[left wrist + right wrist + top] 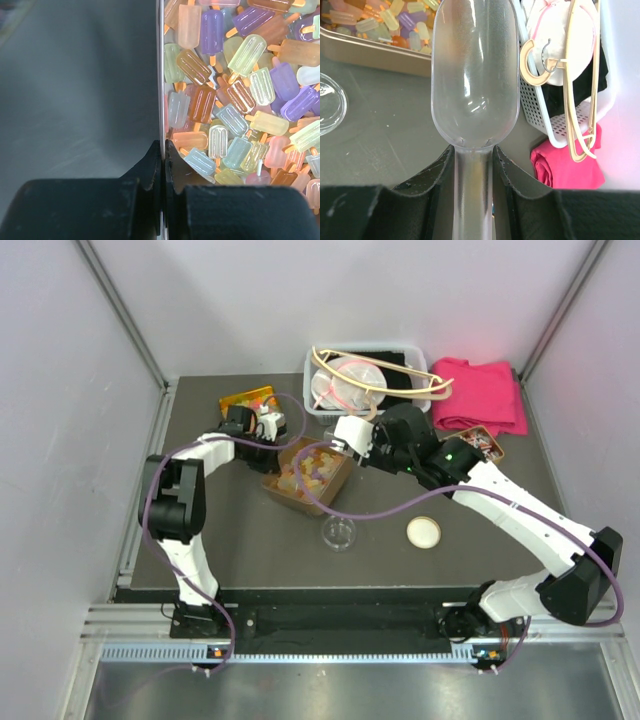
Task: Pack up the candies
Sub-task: Adjust the storage box at the center of the board.
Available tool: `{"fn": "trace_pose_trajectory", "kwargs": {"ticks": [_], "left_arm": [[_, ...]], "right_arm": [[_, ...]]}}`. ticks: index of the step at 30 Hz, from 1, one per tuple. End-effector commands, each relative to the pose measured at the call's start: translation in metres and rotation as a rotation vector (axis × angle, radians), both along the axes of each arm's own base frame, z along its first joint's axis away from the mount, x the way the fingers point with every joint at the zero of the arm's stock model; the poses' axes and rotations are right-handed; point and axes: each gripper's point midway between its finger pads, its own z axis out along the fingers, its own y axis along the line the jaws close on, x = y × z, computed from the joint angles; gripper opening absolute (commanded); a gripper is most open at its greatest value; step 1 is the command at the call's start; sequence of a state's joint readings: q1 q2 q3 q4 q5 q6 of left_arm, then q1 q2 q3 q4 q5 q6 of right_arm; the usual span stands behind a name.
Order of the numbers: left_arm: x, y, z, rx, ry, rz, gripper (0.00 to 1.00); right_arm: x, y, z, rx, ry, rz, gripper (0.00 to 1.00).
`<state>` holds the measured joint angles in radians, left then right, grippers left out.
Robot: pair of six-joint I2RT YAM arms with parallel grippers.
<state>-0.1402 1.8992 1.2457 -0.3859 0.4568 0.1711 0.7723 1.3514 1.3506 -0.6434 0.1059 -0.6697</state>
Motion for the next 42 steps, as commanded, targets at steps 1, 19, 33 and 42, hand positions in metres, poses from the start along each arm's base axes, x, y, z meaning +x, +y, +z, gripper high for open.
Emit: {"fn": "trace_pose_trajectory", "kwargs": {"ticks": [1, 19, 33, 42], "left_arm": [[-0.011, -0.038, 0.028, -0.247, 0.03, -0.104, 0.0], [0.003, -0.039, 0.062, -0.383, -0.097, -0.093, 0.0], [0.039, -0.035, 0.113, -0.393, -0.331, -0.013, 0.0], [0.047, -0.028, 0.138, -0.397, -0.487, 0.034, 0.0]], "right_arm": [[-0.005, 0.009, 0.037, 0.086, -0.053, 0.024, 0.0], [-0.001, 0.005, 0.046, 0.087, -0.082, 0.001, 0.0], [0.001, 0.0, 0.055, 0.088, -0.111, -0.013, 0.0], [0.003, 0.0, 0.065, 0.077, -0.137, -0.006, 0.0]]}}
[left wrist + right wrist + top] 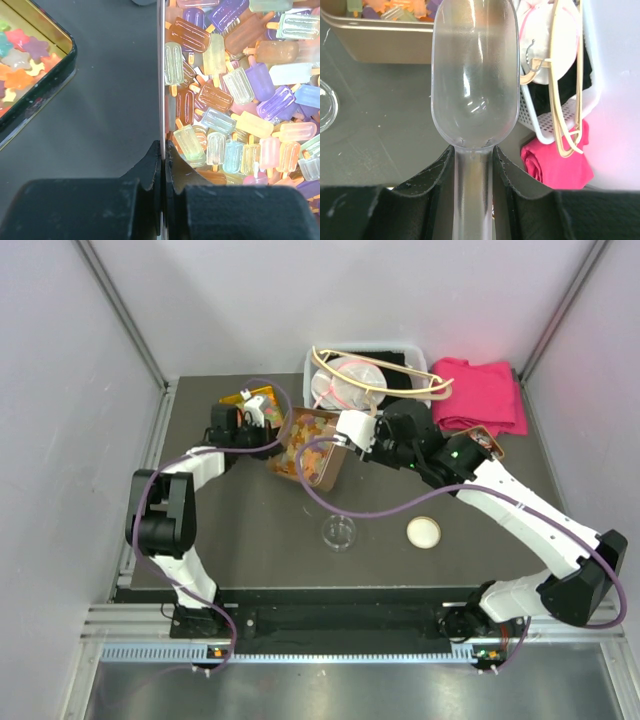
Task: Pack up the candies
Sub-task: Adjust the storage box at the center of the board.
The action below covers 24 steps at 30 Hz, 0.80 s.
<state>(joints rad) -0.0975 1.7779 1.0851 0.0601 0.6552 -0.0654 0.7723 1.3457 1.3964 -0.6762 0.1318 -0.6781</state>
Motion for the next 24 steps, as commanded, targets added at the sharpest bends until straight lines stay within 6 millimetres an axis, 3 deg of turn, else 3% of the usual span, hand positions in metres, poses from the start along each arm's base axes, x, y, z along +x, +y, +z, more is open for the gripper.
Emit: {"fn": "trace_pose_trajectory", "kwargs": {"ticks": [1, 13, 24], "left_arm": [[0.019, -0.004, 0.075, -0.072, -0.254, 0.01, 0.0], [0.018, -0.002, 0.105, -0.158, -0.366, 0.035, 0.0], [0.029, 0.017, 0.101, -0.126, -0.378, 0.122, 0.0]], "right_arm": [[0.002, 0.005, 0.051, 0.081, -0.112, 0.01, 0.0], [0.0, -0.006, 0.064, 0.066, -0.155, -0.004, 0.0], [0.0, -0.008, 0.064, 0.069, -0.157, -0.011, 0.0]]}}
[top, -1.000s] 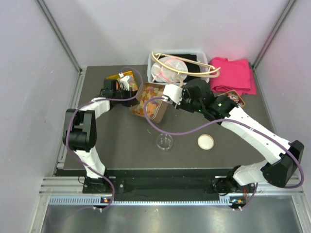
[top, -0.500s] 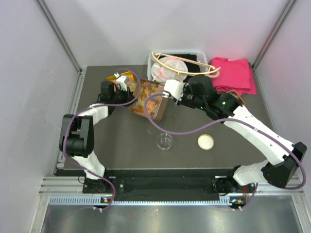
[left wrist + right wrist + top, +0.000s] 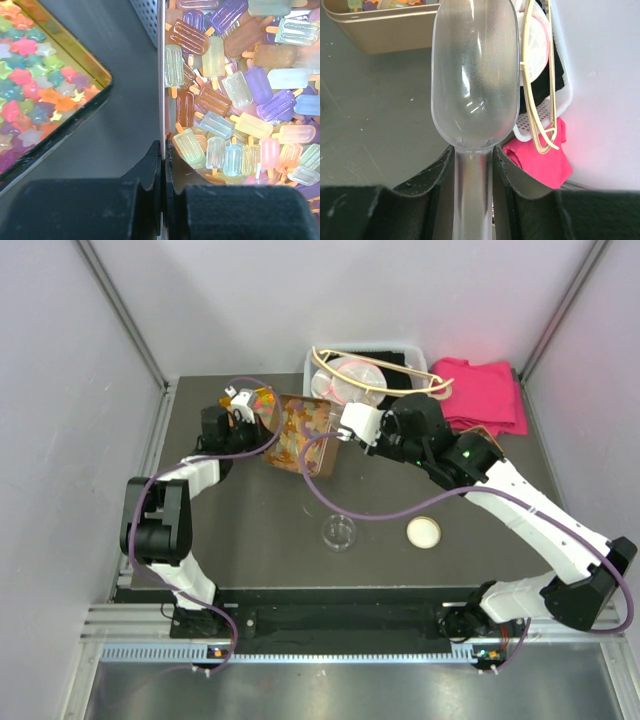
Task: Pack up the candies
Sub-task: Adjust the storage box at the center of the board.
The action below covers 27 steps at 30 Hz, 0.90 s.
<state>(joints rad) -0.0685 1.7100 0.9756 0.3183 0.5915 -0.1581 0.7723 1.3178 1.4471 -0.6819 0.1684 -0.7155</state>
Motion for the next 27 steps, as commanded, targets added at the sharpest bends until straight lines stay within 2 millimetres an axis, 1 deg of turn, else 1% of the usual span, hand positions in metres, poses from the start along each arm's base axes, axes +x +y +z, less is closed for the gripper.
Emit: {"fn": "trace_pose_trajectory", "kwargs": {"ticks": [1, 2, 3, 4, 5, 6, 7, 8, 9, 10, 11, 12, 13, 14, 15, 16, 17, 18, 19, 20, 21, 22, 23, 24, 25, 26, 27], "left_arm": [[0.012, 0.0, 0.075, -0.079, -0.214, 0.001, 0.0], [0.011, -0.001, 0.075, -0.09, -0.224, -0.02, 0.0], [0.013, 0.002, 0.073, -0.094, -0.209, 0.007, 0.0], [0.007, -0.001, 0.076, -0.126, -0.197, -0.038, 0.0], [0.01, -0.002, 0.081, -0.098, -0.243, -0.032, 0.0], [0.013, 0.005, 0.078, -0.111, -0.201, 0.024, 0.0], [0.006, -0.001, 0.083, -0.123, -0.224, -0.048, 0.0], [0.01, 0.001, 0.084, -0.1, -0.232, -0.011, 0.0], [0.009, 0.003, 0.084, -0.108, -0.216, -0.012, 0.0], [0.011, 0.004, 0.083, -0.082, -0.236, -0.012, 0.0], [0.013, 0.008, 0.08, -0.109, -0.189, 0.031, 0.0], [0.006, 0.003, 0.083, -0.125, -0.198, -0.041, 0.0], [0.011, 0.007, 0.082, -0.094, -0.214, -0.006, 0.0], [0.006, 0.004, 0.084, -0.118, -0.195, -0.029, 0.0], [0.003, -0.001, 0.09, -0.107, -0.24, -0.074, 0.0], [0.006, 0.003, 0.084, -0.072, -0.228, -0.026, 0.0], [0.002, 0.0, 0.091, -0.104, -0.229, -0.056, 0.0], [0.003, 0.001, 0.093, -0.087, -0.261, -0.059, 0.0], [0.007, 0.004, 0.094, -0.078, -0.254, -0.02, 0.0], [-0.005, -0.006, 0.106, -0.131, -0.267, -0.113, 0.0], [-0.001, -0.003, 0.107, -0.099, -0.291, -0.076, 0.0], [0.002, 0.0, 0.106, -0.074, -0.279, -0.03, 0.0], [-0.002, -0.004, 0.113, -0.088, -0.294, -0.07, 0.0], [0.001, -0.002, 0.108, -0.067, -0.282, -0.053, 0.0], [0.005, -0.001, 0.11, -0.071, -0.272, -0.031, 0.0], [0.007, -0.002, 0.103, -0.066, -0.27, -0.063, 0.0], [0.013, 0.003, 0.101, -0.063, -0.251, -0.03, 0.0]], "right_arm": [[-0.003, 0.0, 0.031, 0.059, -0.073, 0.0, 0.0], [-0.003, -0.001, 0.031, 0.059, -0.071, 0.0, 0.0], [-0.003, -0.001, 0.032, 0.061, -0.073, 0.0, 0.0], [-0.003, -0.001, 0.032, 0.059, -0.073, 0.0, 0.0], [-0.004, -0.001, 0.031, 0.059, -0.071, 0.002, 0.0], [-0.003, -0.002, 0.031, 0.06, -0.072, -0.001, 0.0], [-0.003, -0.002, 0.031, 0.058, -0.072, -0.003, 0.0], [-0.003, -0.003, 0.032, 0.06, -0.073, -0.004, 0.0], [-0.003, -0.003, 0.031, 0.06, -0.072, -0.003, 0.0], [-0.004, -0.003, 0.031, 0.062, -0.071, -0.002, 0.0], [-0.003, -0.003, 0.03, 0.06, -0.068, -0.004, 0.0], [-0.003, -0.003, 0.03, 0.062, -0.068, -0.003, 0.0], [-0.003, -0.003, 0.029, 0.063, -0.066, -0.004, 0.0], [-0.003, -0.002, 0.028, 0.062, -0.065, -0.003, 0.0], [-0.002, -0.002, 0.028, 0.062, -0.065, -0.006, 0.0], [-0.002, -0.002, 0.028, 0.063, -0.064, -0.004, 0.0], [-0.002, -0.002, 0.029, 0.065, -0.067, -0.005, 0.0], [-0.002, -0.002, 0.028, 0.062, -0.065, -0.006, 0.0], [-0.002, -0.002, 0.028, 0.06, -0.065, -0.008, 0.0], [-0.001, -0.003, 0.03, 0.061, -0.07, -0.011, 0.0], [-0.001, -0.003, 0.03, 0.062, -0.07, -0.012, 0.0], [-0.001, -0.004, 0.031, 0.06, -0.071, -0.014, 0.0], [-0.001, -0.003, 0.031, 0.06, -0.073, -0.011, 0.0], [-0.001, -0.004, 0.031, 0.061, -0.072, -0.014, 0.0], [-0.001, -0.003, 0.03, 0.061, -0.072, -0.014, 0.0], [-0.001, -0.003, 0.03, 0.061, -0.07, -0.013, 0.0], [-0.001, -0.003, 0.031, 0.064, -0.07, -0.012, 0.0]]}}
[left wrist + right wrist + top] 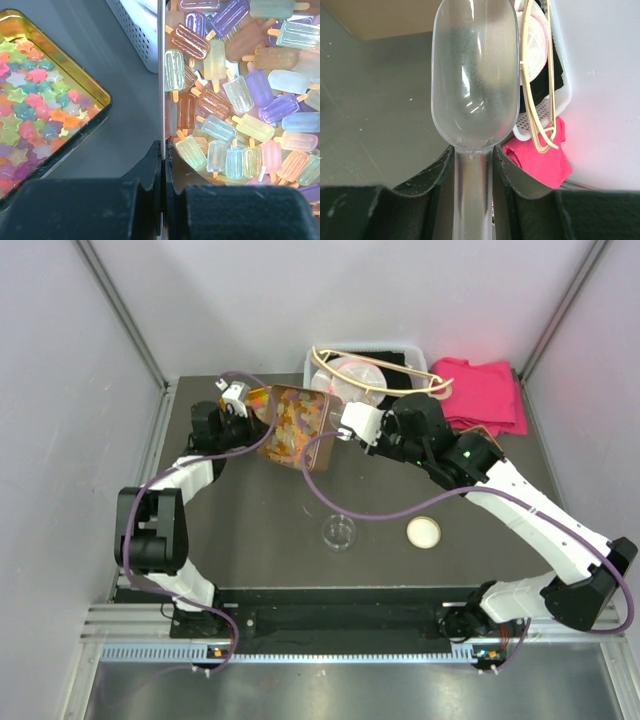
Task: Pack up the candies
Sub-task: Adjust the storage box at the center of the board.
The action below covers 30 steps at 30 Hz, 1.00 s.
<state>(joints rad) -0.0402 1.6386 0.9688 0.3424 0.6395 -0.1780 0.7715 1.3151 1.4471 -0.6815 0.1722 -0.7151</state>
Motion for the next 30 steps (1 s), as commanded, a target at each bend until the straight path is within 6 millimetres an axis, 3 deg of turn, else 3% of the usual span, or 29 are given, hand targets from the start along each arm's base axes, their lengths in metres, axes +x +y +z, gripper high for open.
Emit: {"fn": "trace_pose_trajectory", "kwargs": {"ticks": [1, 2, 5, 9, 12, 14, 15, 23, 28, 30], "left_arm": [[0.011, -0.004, 0.064, -0.072, -0.14, -0.056, 0.0], [0.004, -0.011, 0.068, -0.093, -0.141, -0.093, 0.0], [0.005, -0.007, 0.071, -0.056, -0.2, -0.038, 0.0], [-0.008, -0.015, 0.073, -0.142, -0.178, -0.136, 0.0], [0.002, -0.009, 0.076, -0.11, -0.202, -0.09, 0.0], [0.011, -0.003, 0.059, -0.068, -0.141, -0.042, 0.0], [0.014, -0.003, 0.066, -0.055, -0.144, -0.046, 0.0], [0.007, -0.011, 0.073, -0.114, -0.174, -0.131, 0.0], [0.014, -0.007, 0.061, -0.094, -0.114, -0.09, 0.0], [0.005, -0.013, 0.068, -0.11, -0.166, -0.155, 0.0]], "right_arm": [[-0.001, -0.001, 0.03, 0.065, -0.067, -0.009, 0.0], [-0.002, -0.002, 0.029, 0.064, -0.064, -0.007, 0.0], [-0.001, -0.004, 0.028, 0.056, -0.072, -0.013, 0.0], [-0.001, -0.005, 0.03, 0.06, -0.075, -0.016, 0.0], [-0.001, -0.005, 0.032, 0.058, -0.08, -0.017, 0.0], [0.0, -0.005, 0.031, 0.057, -0.079, -0.018, 0.0], [0.0, -0.005, 0.03, 0.053, -0.078, -0.019, 0.0], [0.002, -0.004, 0.029, 0.051, -0.076, -0.018, 0.0], [0.001, -0.004, 0.028, 0.048, -0.076, -0.016, 0.0], [0.001, -0.004, 0.028, 0.048, -0.078, -0.017, 0.0]]}}
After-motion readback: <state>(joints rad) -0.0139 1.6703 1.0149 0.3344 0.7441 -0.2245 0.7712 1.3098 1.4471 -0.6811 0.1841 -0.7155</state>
